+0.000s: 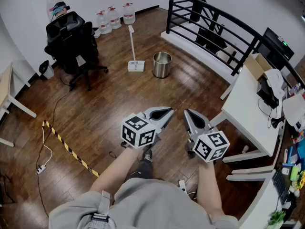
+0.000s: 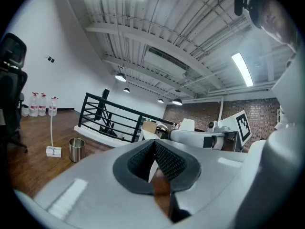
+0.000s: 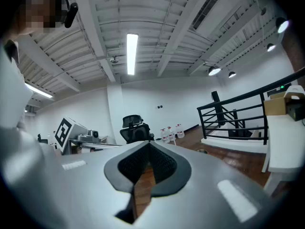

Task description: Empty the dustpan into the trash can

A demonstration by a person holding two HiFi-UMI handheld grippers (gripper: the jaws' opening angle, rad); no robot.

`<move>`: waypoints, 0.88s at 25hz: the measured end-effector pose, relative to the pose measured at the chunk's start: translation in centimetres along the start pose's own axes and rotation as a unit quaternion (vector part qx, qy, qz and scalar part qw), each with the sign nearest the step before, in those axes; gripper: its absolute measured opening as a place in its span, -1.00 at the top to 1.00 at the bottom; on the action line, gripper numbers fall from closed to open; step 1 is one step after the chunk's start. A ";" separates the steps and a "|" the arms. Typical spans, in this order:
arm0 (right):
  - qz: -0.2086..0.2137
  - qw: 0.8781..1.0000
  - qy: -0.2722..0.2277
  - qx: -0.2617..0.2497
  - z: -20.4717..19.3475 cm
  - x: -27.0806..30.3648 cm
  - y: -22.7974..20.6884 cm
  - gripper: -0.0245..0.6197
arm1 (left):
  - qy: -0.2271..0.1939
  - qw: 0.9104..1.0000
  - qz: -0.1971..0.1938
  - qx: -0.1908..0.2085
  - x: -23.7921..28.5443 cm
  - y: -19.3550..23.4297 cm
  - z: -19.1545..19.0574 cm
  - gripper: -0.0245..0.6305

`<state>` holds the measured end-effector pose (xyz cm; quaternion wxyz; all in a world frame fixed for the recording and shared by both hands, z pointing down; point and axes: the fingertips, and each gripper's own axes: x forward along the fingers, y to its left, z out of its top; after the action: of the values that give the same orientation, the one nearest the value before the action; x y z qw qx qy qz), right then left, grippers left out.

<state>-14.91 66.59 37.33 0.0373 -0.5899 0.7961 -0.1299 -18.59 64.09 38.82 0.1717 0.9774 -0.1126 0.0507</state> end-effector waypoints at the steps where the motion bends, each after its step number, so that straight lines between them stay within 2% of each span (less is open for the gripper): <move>1: 0.000 1.000 0.002 0.000 0.1 1.0 -0.4 0.92 | -0.001 1.000 0.001 0.000 0.3 1.1 0.4 0.91; 5: -0.003 1.000 0.010 0.001 0.3 5.5 -2.3 0.92 | -0.008 1.000 0.001 0.003 1.7 5.5 2.4 0.91; 10: 0.006 1.000 0.026 -0.008 1.1 12.4 -4.4 0.92 | -0.036 0.999 -0.004 0.008 3.7 11.0 7.0 0.91; 15: 0.010 0.999 0.032 -0.015 2.5 18.6 -5.8 0.92 | -0.044 0.998 -0.011 0.034 5.5 15.4 11.3 0.91; 22: 0.019 0.999 0.034 -0.010 4.3 23.5 -10.5 0.92 | -0.032 0.999 0.019 0.011 8.9 21.3 11.1 0.91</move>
<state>-11.33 40.74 37.99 0.0068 -0.5700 0.8093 -0.1413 -14.38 38.91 36.62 0.1559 0.9780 -0.1365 0.0236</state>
